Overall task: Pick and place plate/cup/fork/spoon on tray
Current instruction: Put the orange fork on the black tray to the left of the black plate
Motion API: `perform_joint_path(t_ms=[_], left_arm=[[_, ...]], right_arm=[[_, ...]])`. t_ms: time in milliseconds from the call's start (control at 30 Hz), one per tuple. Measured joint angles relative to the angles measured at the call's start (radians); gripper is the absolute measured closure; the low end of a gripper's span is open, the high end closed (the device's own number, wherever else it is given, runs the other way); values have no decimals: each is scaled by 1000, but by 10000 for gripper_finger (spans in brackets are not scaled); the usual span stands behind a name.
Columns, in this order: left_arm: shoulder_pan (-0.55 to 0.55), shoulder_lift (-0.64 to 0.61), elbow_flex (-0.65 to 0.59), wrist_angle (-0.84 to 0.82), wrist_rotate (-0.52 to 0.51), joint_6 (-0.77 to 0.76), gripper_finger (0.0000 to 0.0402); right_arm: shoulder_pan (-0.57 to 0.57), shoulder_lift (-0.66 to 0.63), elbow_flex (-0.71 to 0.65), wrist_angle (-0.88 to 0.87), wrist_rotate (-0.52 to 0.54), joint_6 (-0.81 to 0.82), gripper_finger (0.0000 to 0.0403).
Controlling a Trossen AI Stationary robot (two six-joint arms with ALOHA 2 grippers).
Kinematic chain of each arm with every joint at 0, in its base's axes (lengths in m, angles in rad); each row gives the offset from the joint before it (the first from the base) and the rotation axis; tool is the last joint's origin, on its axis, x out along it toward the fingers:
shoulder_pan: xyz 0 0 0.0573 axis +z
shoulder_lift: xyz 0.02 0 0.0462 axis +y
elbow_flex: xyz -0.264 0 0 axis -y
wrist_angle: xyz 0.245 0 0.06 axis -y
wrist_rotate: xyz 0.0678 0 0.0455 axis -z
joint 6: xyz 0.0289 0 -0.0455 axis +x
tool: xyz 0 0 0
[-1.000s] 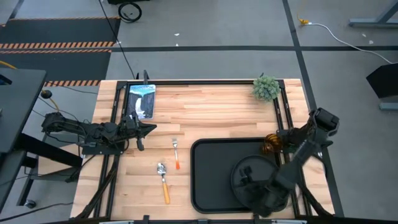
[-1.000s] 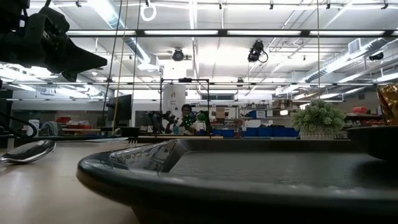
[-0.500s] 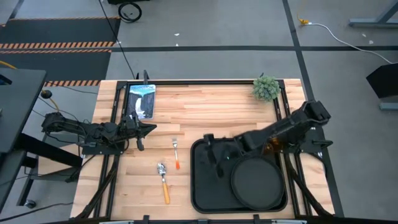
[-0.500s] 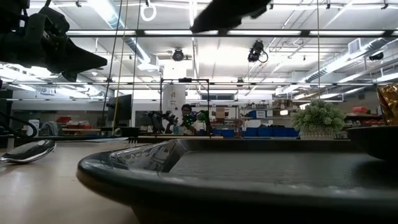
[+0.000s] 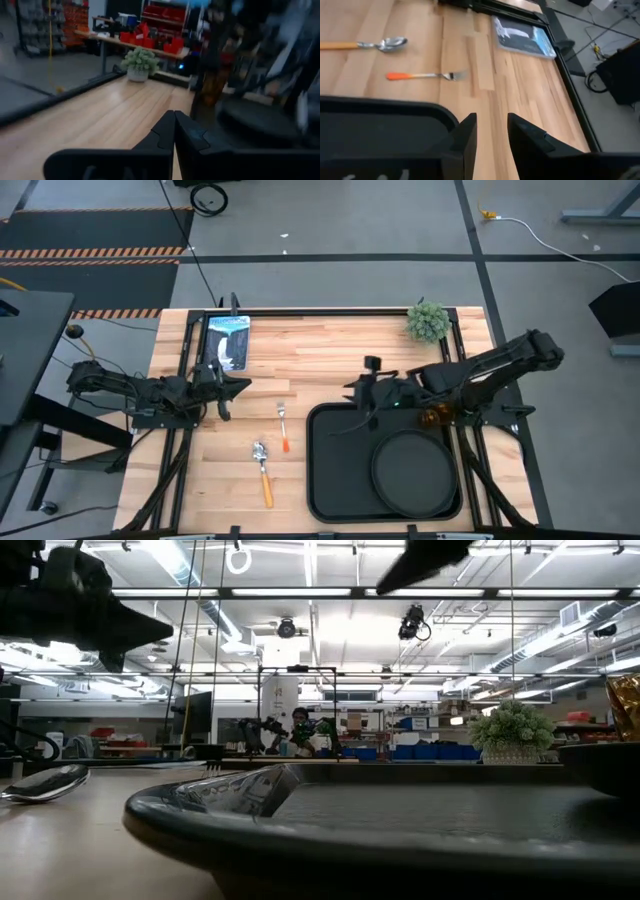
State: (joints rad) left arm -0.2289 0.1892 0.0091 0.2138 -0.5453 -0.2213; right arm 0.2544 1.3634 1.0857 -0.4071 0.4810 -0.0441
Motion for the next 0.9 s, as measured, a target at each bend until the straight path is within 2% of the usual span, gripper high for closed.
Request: perform_joint_path(t_ms=[67, 167, 233, 400, 500, 667, 800, 900], left_arm=[[5, 6, 0, 56, 0, -98, 390], [8, 7, 0, 106, 13, -164, 390], [6, 7, 0, 103, 19, -187, 390], [1, 9, 0, 93, 54, -371, 390], [2, 31, 0, 60, 48, -532, 390], [-25, 161, 0, 89, 170, -716, 390], [-78, 314, 22, 157, 233, -739, 390], [-133, 436, 89, 174, 245, -738, 390]], right_arm=[[-12, -57, -76, 36, 0, 11, 289], [-20, -152, -174, 96, 1, 50, 289], [-16, -212, -226, 110, 0, 85, 289], [16, -346, -327, 138, 0, 154, 289], [35, -401, -369, 145, 0, 176, 289], [59, -441, -418, 185, 0, 175, 289], [61, -451, -437, 222, 0, 152, 289], [57, -451, -440, 236, 4, 131, 289]])
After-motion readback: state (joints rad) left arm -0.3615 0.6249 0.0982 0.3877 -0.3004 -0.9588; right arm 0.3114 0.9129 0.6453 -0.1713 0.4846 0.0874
